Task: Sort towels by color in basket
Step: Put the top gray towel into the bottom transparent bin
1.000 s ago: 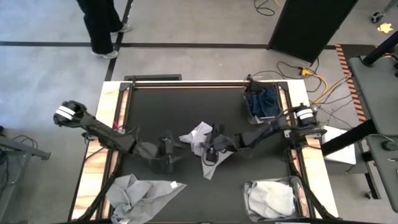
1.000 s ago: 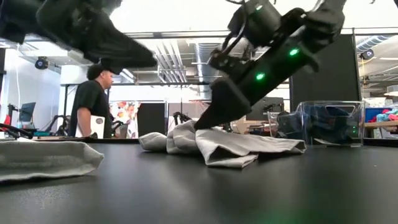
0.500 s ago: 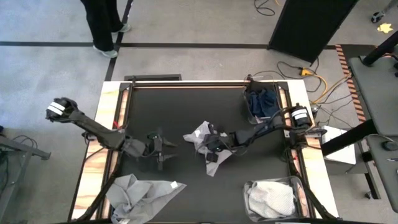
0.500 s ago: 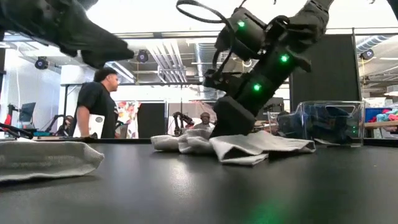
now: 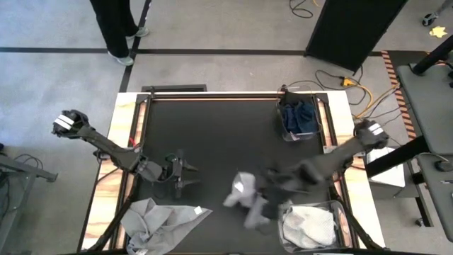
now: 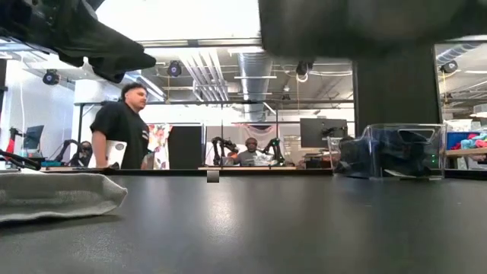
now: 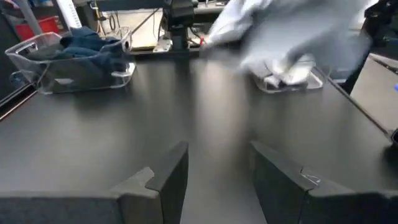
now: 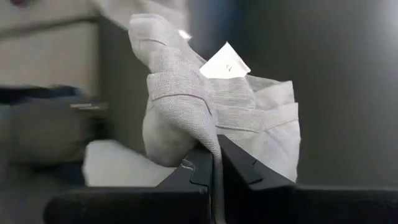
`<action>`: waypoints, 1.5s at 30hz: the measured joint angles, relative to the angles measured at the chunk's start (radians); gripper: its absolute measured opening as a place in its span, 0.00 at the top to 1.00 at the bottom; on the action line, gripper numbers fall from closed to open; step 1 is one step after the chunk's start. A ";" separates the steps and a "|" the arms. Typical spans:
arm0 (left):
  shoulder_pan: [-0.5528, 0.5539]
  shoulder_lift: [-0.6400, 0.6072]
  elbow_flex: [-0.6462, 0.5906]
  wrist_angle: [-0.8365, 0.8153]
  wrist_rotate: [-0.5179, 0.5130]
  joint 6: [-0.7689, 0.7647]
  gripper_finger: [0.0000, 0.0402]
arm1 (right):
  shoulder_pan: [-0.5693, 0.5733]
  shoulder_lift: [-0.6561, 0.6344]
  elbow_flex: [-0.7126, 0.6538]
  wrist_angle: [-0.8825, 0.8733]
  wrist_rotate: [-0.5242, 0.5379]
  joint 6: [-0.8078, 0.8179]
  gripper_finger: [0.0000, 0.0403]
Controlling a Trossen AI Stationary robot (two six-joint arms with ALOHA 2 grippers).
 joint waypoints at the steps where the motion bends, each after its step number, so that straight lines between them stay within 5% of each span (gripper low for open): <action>1: 0.000 0.001 -0.001 0.008 -0.001 -0.001 0.62 | 0.038 -0.022 0.020 -0.028 -0.005 0.067 0.98; 11: -0.010 0.044 0.029 0.020 0.000 -0.008 0.62 | 0.371 -0.121 0.021 -0.531 -0.061 0.901 0.98; 15: -0.011 0.057 0.034 0.018 -0.002 -0.008 0.62 | 0.403 -0.091 -0.057 -0.617 0.024 1.161 0.98; 21: -0.011 0.081 0.038 0.023 -0.002 -0.008 0.62 | 0.382 0.004 -0.183 -0.273 0.003 1.101 0.98; 30: -0.011 0.107 0.038 0.019 -0.002 -0.026 0.62 | 0.419 0.188 -0.196 -0.189 -0.589 0.909 0.98; 37: -0.011 0.106 0.039 0.019 -0.002 -0.024 0.62 | 0.411 0.195 -0.264 -0.131 -0.486 0.945 0.98; 45: -0.011 0.106 0.039 0.007 -0.002 -0.023 0.62 | 0.362 0.188 -0.426 0.084 -0.577 1.030 0.98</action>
